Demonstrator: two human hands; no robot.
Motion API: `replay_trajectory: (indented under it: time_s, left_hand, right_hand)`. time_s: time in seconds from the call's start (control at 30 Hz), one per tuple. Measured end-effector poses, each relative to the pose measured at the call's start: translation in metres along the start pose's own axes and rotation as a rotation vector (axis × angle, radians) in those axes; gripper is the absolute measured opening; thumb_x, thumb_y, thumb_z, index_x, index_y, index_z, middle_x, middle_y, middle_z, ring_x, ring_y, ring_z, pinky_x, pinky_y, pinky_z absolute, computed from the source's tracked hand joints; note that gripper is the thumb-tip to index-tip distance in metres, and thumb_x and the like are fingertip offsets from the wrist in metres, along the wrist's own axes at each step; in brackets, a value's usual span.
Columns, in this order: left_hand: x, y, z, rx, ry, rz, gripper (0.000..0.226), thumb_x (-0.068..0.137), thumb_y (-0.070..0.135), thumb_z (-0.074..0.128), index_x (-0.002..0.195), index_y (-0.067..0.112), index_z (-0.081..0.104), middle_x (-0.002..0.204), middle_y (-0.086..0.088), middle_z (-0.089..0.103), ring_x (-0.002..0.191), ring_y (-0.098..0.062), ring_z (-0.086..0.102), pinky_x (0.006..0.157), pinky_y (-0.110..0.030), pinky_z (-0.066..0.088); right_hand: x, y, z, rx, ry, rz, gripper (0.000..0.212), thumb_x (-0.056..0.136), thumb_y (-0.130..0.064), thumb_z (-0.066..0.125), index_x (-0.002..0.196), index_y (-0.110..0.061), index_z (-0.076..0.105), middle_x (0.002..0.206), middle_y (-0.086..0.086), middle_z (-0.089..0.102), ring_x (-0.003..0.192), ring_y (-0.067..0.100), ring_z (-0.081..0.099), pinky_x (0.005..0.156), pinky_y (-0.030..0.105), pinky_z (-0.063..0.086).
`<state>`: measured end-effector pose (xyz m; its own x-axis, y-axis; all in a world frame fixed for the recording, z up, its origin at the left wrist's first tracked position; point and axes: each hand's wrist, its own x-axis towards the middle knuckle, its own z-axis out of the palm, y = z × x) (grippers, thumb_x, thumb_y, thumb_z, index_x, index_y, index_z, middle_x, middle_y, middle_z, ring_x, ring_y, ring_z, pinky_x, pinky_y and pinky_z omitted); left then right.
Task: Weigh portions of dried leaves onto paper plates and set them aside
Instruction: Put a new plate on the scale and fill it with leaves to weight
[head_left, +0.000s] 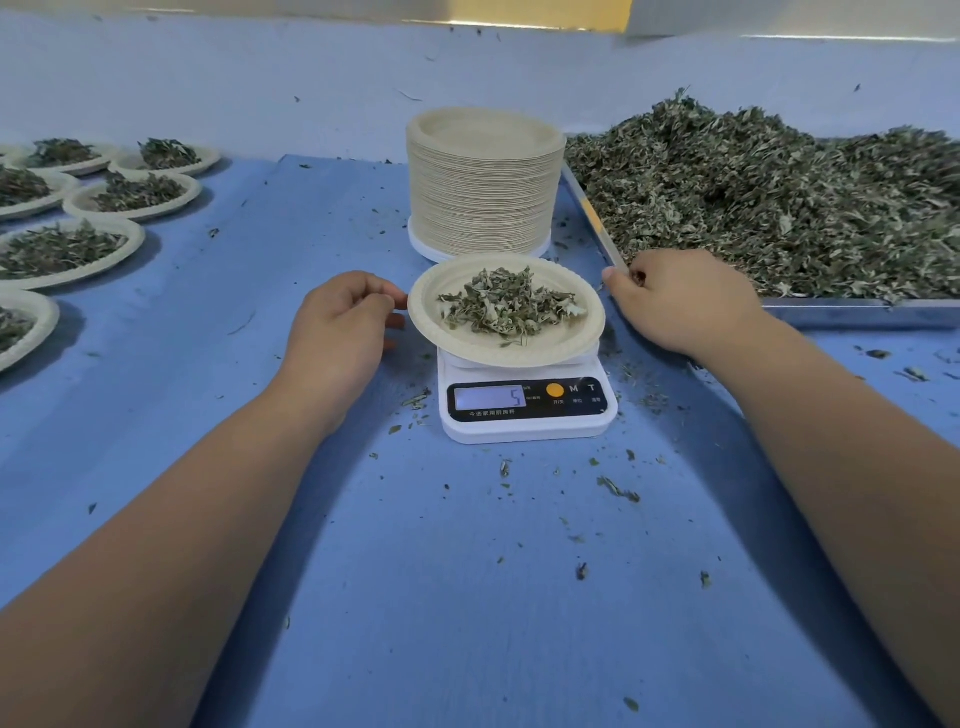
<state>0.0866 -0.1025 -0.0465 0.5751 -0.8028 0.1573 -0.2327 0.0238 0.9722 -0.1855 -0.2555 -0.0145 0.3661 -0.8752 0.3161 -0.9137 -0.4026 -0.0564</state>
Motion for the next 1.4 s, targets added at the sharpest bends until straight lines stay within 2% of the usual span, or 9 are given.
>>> replay_trajectory:
  time_s: [0.2, 0.37, 0.57, 0.73, 0.87, 1.0, 1.2, 1.3, 1.4]
  left_hand:
    - [0.000, 0.000, 0.000, 0.014, -0.001, 0.005, 0.025, 0.092, 0.010, 0.047, 0.088, 0.016, 0.071, 0.098, 0.001, 0.076, 0.095, -0.020, 0.072, 0.077, -0.034, 0.056]
    - [-0.001, 0.002, 0.002, 0.017, 0.008, -0.003, 0.025, 0.093, 0.008, 0.046, 0.091, 0.013, 0.070, 0.099, -0.001, 0.076, 0.095, -0.022, 0.072, 0.083, -0.041, 0.057]
    - [-0.001, 0.001, 0.001, -0.048, 0.028, -0.015, 0.023, 0.093, 0.008, 0.047, 0.093, 0.015, 0.068, 0.091, 0.008, 0.077, 0.088, -0.016, 0.073, 0.074, -0.032, 0.054]
    - [0.000, 0.000, 0.003, -0.025, 0.018, -0.004, 0.024, 0.092, 0.009, 0.047, 0.091, 0.017, 0.069, 0.084, 0.012, 0.075, 0.081, -0.009, 0.071, 0.072, -0.031, 0.053]
    - [-0.001, 0.000, 0.002, -0.022, 0.001, -0.001, 0.026, 0.093, 0.009, 0.046, 0.090, 0.019, 0.071, 0.086, 0.011, 0.076, 0.084, -0.011, 0.071, 0.074, -0.031, 0.054]
    - [-0.002, 0.002, 0.000, -0.015, -0.014, -0.005, 0.027, 0.090, 0.013, 0.046, 0.090, 0.022, 0.072, 0.090, 0.008, 0.077, 0.090, -0.016, 0.073, 0.076, -0.034, 0.055]
    - [-0.005, 0.006, -0.001, 0.037, -0.046, -0.017, 0.039, 0.089, 0.009, 0.043, 0.086, 0.025, 0.079, 0.099, 0.002, 0.077, 0.100, -0.022, 0.071, 0.096, -0.050, 0.056]
    - [-0.006, 0.008, 0.000, 0.053, -0.048, -0.019, 0.039, 0.088, 0.012, 0.044, 0.086, 0.027, 0.080, 0.099, 0.002, 0.078, 0.100, -0.021, 0.071, 0.097, -0.052, 0.055]
    - [-0.008, 0.009, -0.001, 0.066, -0.049, -0.017, 0.037, 0.089, 0.014, 0.044, 0.087, 0.027, 0.080, 0.099, 0.003, 0.078, 0.101, -0.020, 0.071, 0.098, -0.053, 0.054]
  right_hand:
    - [0.003, 0.002, 0.003, 0.021, 0.036, 0.036, 0.064, 0.102, -0.058, 0.031, 0.064, -0.010, 0.050, 0.060, 0.008, 0.053, 0.056, 0.027, 0.053, 0.053, 0.028, 0.036]
    - [0.005, 0.005, -0.003, 0.249, 0.140, 0.050, 0.052, 0.104, -0.038, 0.041, 0.063, -0.007, 0.048, 0.054, 0.010, 0.048, 0.051, 0.029, 0.044, 0.048, 0.027, 0.028]
    - [0.013, -0.003, -0.018, 0.298, 0.183, 0.037, 0.054, 0.107, -0.036, 0.038, 0.061, -0.010, 0.042, 0.053, 0.007, 0.043, 0.049, 0.024, 0.039, 0.050, 0.032, 0.028]
    - [0.028, -0.047, -0.060, 0.374, 0.320, -0.112, 0.053, 0.105, -0.038, 0.040, 0.062, -0.009, 0.045, 0.055, 0.007, 0.044, 0.048, 0.019, 0.036, 0.050, 0.032, 0.029]
    - [0.024, -0.100, -0.067, 0.447, 0.212, -0.311, 0.047, 0.104, -0.041, 0.044, 0.079, -0.006, 0.063, 0.070, 0.009, 0.064, 0.062, 0.023, 0.055, 0.061, 0.034, 0.043]
    - [0.019, -0.122, -0.057, 0.324, -0.077, -0.473, 0.040, 0.106, -0.038, 0.045, 0.097, -0.007, 0.070, 0.080, 0.001, 0.066, 0.079, 0.022, 0.058, 0.066, 0.034, 0.036]
    - [0.018, -0.113, -0.064, 0.470, -0.266, -0.408, 0.044, 0.107, -0.043, 0.042, 0.117, -0.014, 0.073, 0.116, -0.004, 0.073, 0.108, 0.013, 0.064, 0.095, 0.025, 0.047]
    - [0.017, -0.104, -0.069, 0.732, -0.282, -0.330, 0.036, 0.106, -0.043, 0.045, 0.117, -0.025, 0.074, 0.108, -0.013, 0.074, 0.100, -0.002, 0.064, 0.078, 0.003, 0.045]
    - [0.015, -0.097, -0.073, 0.886, -0.217, -0.274, 0.034, 0.106, -0.042, 0.045, 0.118, -0.026, 0.074, 0.107, -0.013, 0.075, 0.101, -0.002, 0.066, 0.076, 0.003, 0.043]
